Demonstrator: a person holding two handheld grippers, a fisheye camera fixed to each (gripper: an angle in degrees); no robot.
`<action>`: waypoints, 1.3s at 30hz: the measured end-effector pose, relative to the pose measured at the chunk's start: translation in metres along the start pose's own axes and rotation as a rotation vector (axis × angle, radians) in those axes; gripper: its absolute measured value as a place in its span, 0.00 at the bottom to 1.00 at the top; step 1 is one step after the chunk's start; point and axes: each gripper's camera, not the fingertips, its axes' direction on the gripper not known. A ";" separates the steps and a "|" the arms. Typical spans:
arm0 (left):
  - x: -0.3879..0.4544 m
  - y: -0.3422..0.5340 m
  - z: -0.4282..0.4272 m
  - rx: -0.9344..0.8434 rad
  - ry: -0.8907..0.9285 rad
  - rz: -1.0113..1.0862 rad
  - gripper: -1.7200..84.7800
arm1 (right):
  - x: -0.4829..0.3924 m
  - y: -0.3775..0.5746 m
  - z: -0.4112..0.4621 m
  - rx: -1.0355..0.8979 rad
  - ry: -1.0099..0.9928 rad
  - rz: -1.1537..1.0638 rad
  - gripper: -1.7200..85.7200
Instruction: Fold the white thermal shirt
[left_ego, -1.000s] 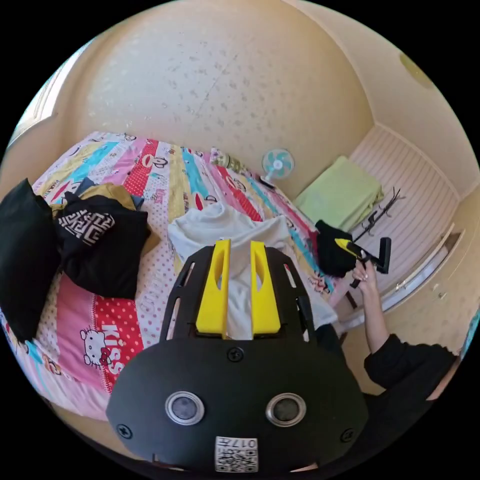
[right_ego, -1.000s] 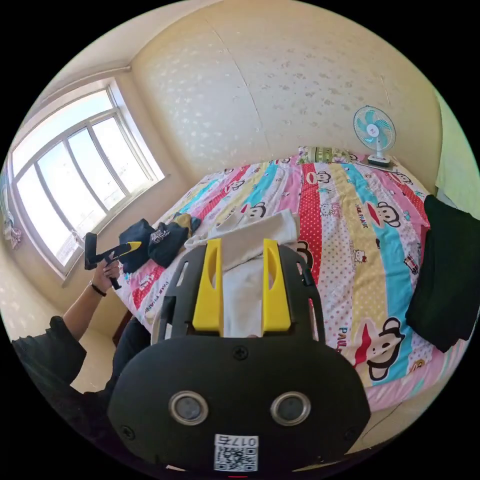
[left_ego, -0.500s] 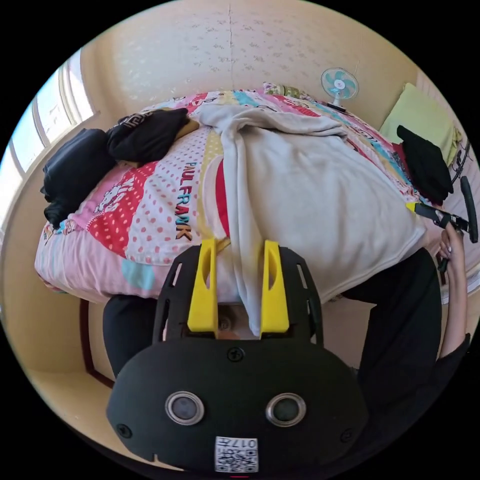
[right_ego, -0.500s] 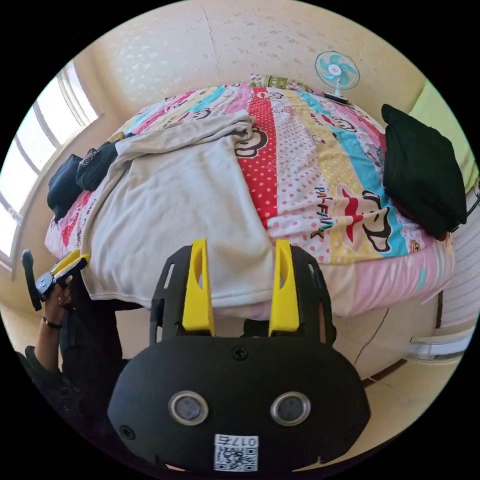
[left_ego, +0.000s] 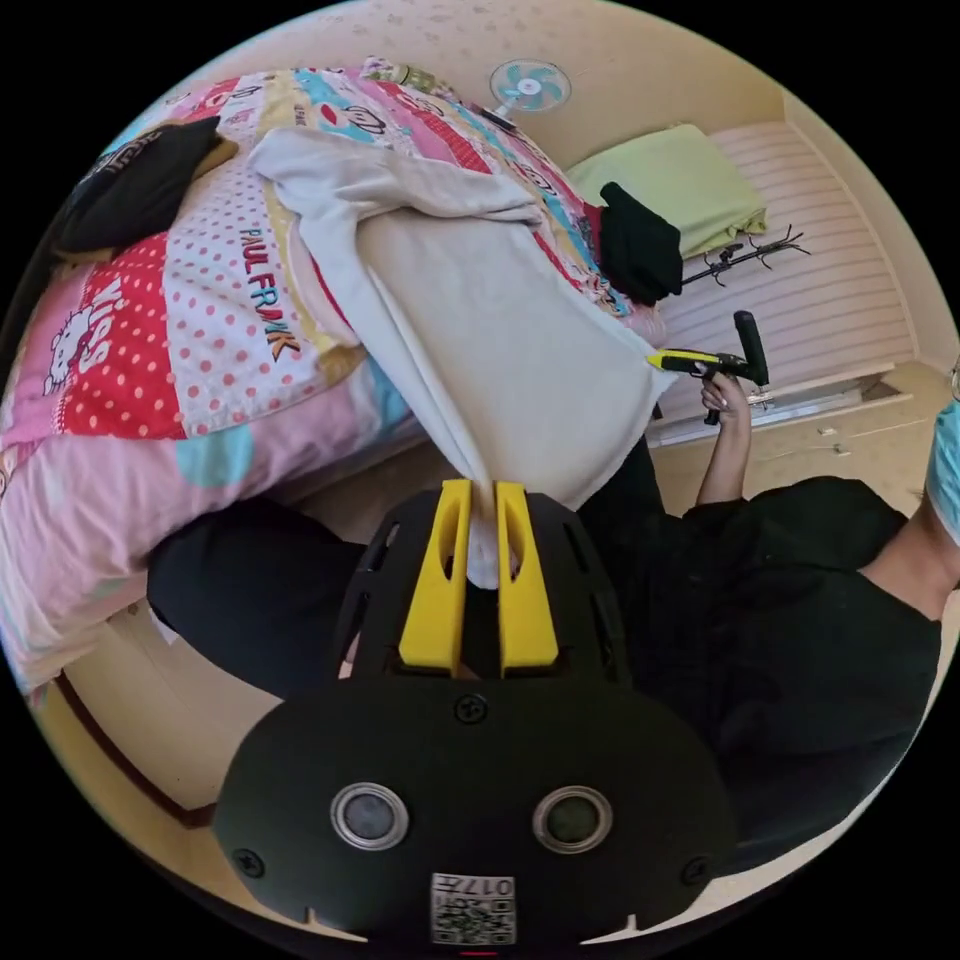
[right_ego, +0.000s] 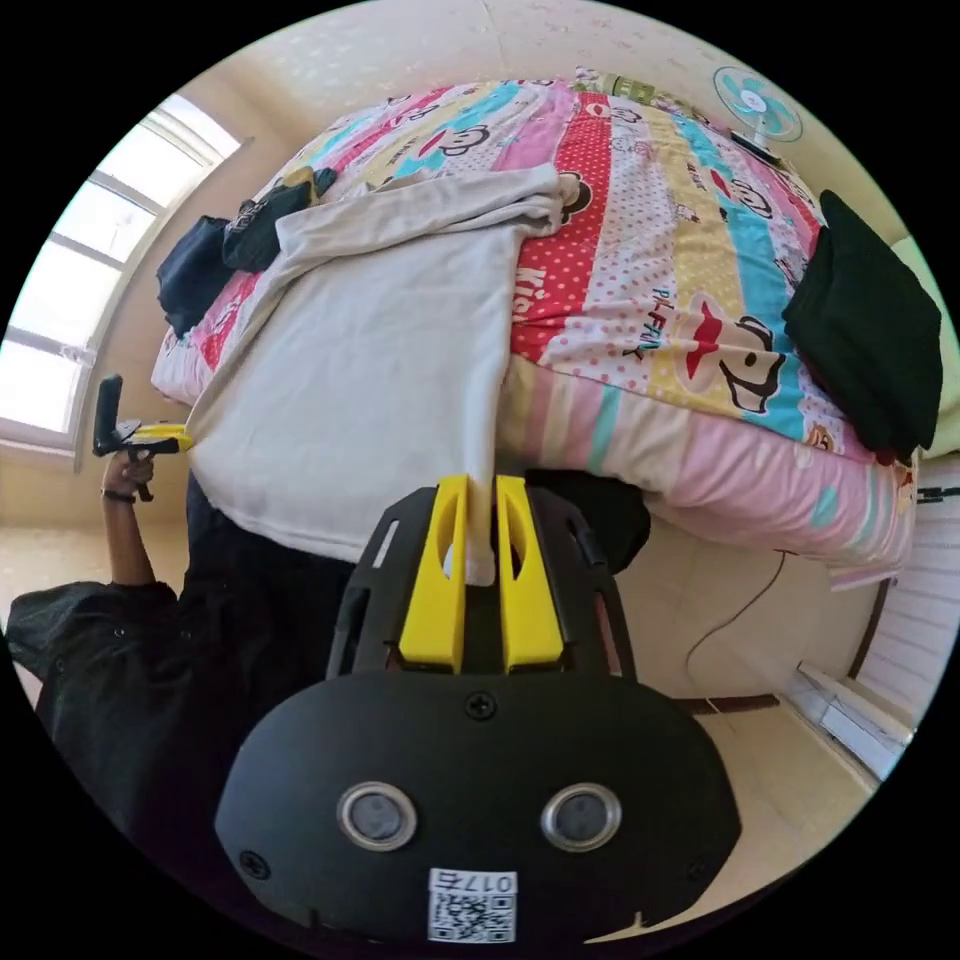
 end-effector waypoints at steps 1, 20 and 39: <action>-0.006 0.003 -0.006 0.019 -0.005 -0.030 0.08 | 0.006 -0.001 -0.005 0.076 0.027 0.047 0.16; -0.102 0.000 0.060 0.781 0.179 0.002 0.02 | -0.080 -0.256 0.142 0.110 -0.119 0.111 0.10; -0.111 0.022 0.043 0.809 0.222 -0.006 0.01 | -0.193 -0.239 0.108 0.134 -0.055 -0.223 0.16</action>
